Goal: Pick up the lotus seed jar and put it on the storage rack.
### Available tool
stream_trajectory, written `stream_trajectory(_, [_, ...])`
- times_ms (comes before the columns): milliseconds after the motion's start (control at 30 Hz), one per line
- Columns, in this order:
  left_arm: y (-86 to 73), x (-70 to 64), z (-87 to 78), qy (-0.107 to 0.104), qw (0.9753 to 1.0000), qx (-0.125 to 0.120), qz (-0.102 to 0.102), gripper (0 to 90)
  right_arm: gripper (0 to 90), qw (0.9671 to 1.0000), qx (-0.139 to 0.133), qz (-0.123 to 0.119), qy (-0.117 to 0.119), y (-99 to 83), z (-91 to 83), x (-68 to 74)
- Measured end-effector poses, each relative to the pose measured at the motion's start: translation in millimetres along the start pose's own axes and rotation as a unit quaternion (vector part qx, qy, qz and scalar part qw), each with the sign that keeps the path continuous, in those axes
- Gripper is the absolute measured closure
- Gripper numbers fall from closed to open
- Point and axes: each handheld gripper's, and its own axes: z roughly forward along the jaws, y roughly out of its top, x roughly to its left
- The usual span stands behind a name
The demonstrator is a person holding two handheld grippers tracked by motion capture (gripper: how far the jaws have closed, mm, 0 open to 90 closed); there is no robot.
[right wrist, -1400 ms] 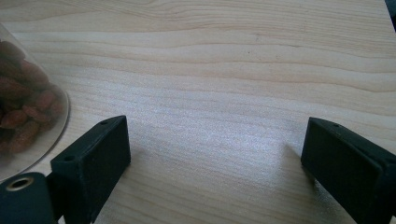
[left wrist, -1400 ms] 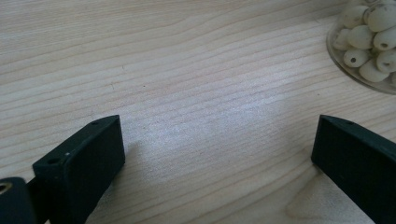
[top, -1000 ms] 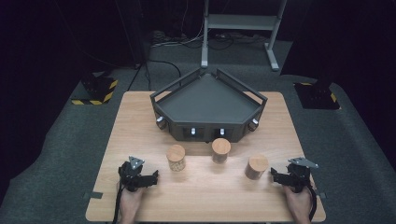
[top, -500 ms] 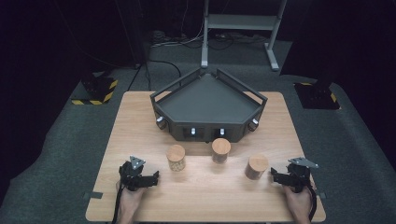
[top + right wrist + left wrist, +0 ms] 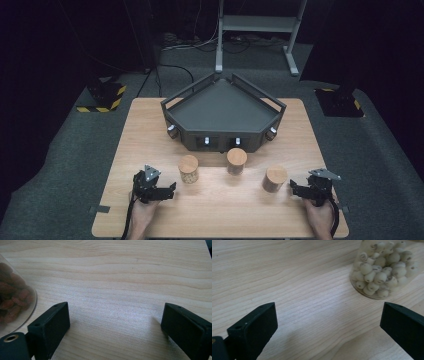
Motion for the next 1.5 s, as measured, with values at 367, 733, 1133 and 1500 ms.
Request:
stream_trajectory(367, [3.5,-11.2,4.7,-0.019,0.9998,0.003,0.009,2.3,8.1,1.0000,0.000,0.000,0.000,0.0,0.0,0.0])
stream_trajectory(733, [8.4,-23.9,12.1,-0.037,0.9991,0.010,0.018,3.7,8.2,1.0000,0.000,0.000,0.000,0.0,0.0,0.0])
stream_trajectory(1133, [14.3,-30.6,18.7,-0.057,0.9983,0.008,0.013,5.8,8.2,1.0000,0.000,0.000,0.000,0.0,0.0,0.0])
stream_trajectory(1500, [18.9,-34.5,24.7,-0.063,0.9980,0.008,0.008,7.0,8.2,1.0000,0.000,0.000,0.000,0.0,0.0,0.0])
